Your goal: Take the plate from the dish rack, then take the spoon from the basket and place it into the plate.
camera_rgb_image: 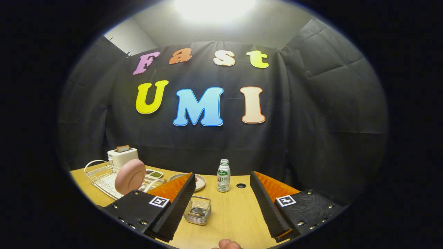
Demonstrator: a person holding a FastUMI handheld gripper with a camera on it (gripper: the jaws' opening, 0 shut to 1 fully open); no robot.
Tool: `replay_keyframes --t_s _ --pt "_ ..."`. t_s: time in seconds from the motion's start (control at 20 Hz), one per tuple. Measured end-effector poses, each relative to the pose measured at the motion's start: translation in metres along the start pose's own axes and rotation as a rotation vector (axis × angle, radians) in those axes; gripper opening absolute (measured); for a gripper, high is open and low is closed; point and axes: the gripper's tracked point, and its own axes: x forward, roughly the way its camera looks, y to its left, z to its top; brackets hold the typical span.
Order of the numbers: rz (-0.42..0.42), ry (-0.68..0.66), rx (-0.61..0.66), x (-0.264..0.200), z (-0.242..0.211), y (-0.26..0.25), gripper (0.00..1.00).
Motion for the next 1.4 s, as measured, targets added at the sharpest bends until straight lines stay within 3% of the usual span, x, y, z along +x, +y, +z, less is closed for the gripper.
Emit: replay_keyframes --t_s 0.65,1.15,1.4 --pt "0.066 0.027 0.048 0.012 0.065 0.113 0.96" --pt "0.131 0.314 0.136 0.051 0.043 0.21 0.96" --pt "0.095 0.441 0.09 0.072 0.019 0.239 0.97"
